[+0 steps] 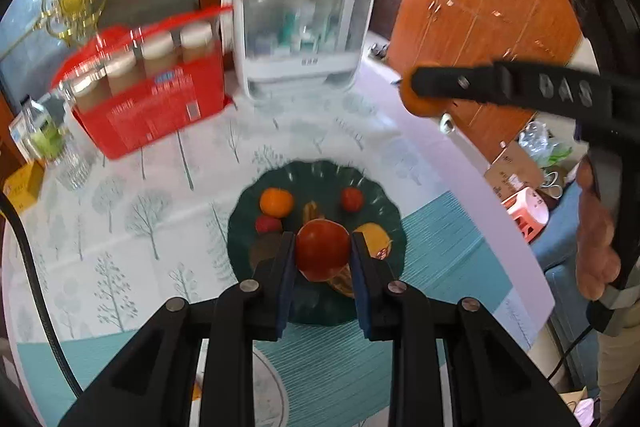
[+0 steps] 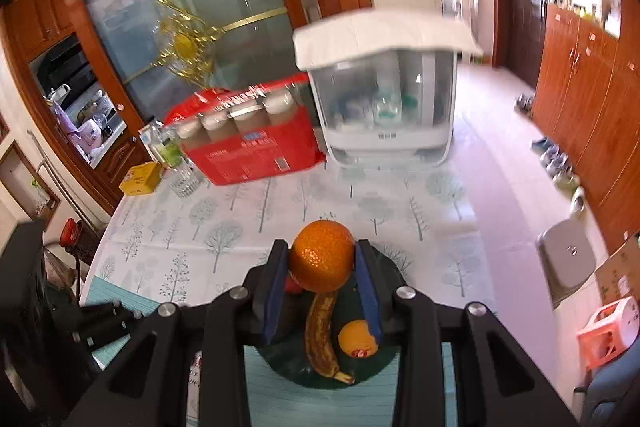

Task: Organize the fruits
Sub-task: 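Carry orange and red tomato onto the green plate and open both tools, then move both open tools back over the white plate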

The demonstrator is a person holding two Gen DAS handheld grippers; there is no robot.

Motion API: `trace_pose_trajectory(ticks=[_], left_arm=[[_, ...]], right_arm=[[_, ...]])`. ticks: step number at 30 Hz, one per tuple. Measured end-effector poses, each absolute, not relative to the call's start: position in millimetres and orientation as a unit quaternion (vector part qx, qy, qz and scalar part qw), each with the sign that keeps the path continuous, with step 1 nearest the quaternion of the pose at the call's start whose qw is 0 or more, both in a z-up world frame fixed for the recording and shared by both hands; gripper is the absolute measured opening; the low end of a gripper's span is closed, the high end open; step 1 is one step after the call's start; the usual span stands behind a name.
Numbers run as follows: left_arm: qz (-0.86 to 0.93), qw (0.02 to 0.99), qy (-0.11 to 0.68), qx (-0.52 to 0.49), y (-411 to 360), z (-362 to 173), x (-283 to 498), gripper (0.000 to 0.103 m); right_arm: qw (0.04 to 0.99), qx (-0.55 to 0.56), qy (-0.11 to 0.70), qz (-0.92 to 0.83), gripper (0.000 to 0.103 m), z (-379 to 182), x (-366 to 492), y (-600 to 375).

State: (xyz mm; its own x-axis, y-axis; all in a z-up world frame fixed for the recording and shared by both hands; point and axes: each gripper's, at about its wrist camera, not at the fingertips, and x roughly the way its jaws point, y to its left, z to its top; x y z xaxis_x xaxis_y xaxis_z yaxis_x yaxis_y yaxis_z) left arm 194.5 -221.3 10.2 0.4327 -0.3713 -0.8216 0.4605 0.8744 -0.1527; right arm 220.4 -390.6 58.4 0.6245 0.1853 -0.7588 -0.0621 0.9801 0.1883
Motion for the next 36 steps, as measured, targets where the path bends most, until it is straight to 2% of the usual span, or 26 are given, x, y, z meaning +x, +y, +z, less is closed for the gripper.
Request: trace_pose_trajectory(ticks=[5, 13, 25, 27, 31, 36], left_arm=[[-0.216, 0.827, 0.518, 0.028, -231.7, -48.3, 204.5, 0.025], [-0.182, 0.807, 0.561, 0.007, -238.3, -112.1, 209.1, 0.025], [-0.173, 0.799, 0.576, 0.017, -255.1, -136.0, 220.3, 0.025], [-0.168, 0.798, 0.579, 0.019, -255.9, -137.3, 221.1, 0.028], [-0.165, 0.805, 0.57, 0.013, -252.1, -131.1, 220.2, 0.05], [-0.16, 0.814, 0.558, 0.009, -244.1, -117.8, 215.8, 0.053]], right_arm=[[0.869, 0.089, 0.48, 0.081, 0.034, 0.1, 252.3, -393.7], [0.824, 0.087, 0.554, 0.087, 0.034, -81.7, 272.8, -395.2], [0.8, 0.066, 0.588, 0.095, 0.035, -124.2, 274.9, -394.0], [0.801, 0.067, 0.587, 0.096, 0.035, -125.3, 273.8, -394.7], [0.806, 0.08, 0.578, 0.094, 0.04, -121.0, 270.7, -398.5], [0.815, 0.092, 0.564, 0.096, 0.041, -111.0, 259.9, -399.7]])
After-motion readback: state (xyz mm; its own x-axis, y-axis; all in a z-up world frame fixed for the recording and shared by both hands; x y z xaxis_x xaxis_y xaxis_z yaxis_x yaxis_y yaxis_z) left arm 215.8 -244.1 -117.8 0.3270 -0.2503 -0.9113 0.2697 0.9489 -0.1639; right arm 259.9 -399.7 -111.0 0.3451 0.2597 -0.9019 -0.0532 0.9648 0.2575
